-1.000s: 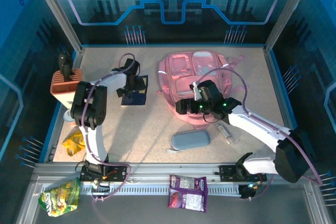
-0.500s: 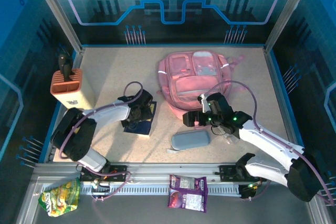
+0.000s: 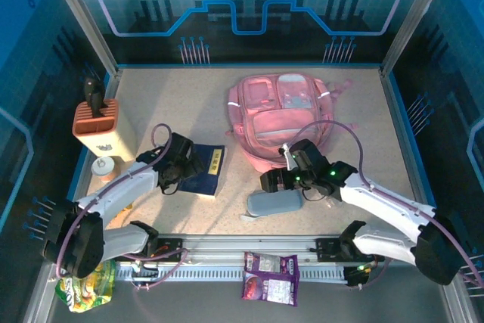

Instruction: Pack books, pencil case, and school supplies into a backpack

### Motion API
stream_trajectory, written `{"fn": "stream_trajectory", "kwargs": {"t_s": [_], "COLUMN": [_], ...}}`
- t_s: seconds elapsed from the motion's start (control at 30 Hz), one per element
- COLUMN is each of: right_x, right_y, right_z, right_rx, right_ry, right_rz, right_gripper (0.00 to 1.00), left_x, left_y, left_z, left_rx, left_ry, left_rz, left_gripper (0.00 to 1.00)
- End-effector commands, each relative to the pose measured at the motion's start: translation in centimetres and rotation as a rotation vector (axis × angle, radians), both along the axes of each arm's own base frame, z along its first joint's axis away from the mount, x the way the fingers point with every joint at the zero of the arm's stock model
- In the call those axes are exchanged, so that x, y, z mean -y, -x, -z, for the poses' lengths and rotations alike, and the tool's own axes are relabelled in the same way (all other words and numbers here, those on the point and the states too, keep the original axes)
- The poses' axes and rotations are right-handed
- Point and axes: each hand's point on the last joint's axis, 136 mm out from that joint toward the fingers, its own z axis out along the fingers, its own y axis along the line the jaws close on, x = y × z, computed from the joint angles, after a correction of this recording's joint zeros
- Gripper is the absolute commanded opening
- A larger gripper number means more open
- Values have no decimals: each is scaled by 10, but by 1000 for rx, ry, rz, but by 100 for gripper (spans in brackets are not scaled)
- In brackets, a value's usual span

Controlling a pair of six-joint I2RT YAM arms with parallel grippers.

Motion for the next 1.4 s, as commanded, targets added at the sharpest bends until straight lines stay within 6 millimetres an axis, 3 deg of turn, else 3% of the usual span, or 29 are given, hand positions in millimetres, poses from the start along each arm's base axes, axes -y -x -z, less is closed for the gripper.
{"fn": "stream_trajectory", "kwargs": {"t_s": [0.0, 0.17, 0.27, 0.53, 0.57, 0.6, 0.83, 0.97, 1.13, 1.37], "right_x": [-10, -21, -29, -43, -45, -53, -86, -104, -118, -139], "right_y": [2, -7, -14, -38, -37, -41, -50, -52, -55, -52], "right_z": [-5, -12, -18, -20, -14, -23, -5, 8, 27, 46], "right_rx": [-11, -5, 17, 45, 28, 41, -34, -24, -83, -130], "right_ry": [2, 6, -7, 10, 19, -2, 6, 48, 70, 74], "right_rz": [-23, -26, -24, -26, -42, -57, -64, -90, -83, -128], "right_gripper": [100, 100, 100, 100, 98, 96, 85, 83, 79, 70], "left_x": [12, 34, 50, 79, 79, 75, 45, 33, 41, 45], "left_y": [2, 0, 11, 32, 33, 33, 35, 39, 40, 37], "left_z": [12, 24, 30, 12, 9, 7, -6, 2, 12, 17], "left_rx": [-38, -61, -89, -37, -19, -7, 65, 65, 78, 80], "left_ry": [67, 174, 204, 235, 242, 236, 138, 127, 243, 263], "left_rz": [94, 173, 227, 256, 249, 232, 186, 154, 126, 149], "left_gripper": [99, 99, 99, 99, 98, 98, 90, 87, 82, 70]}}
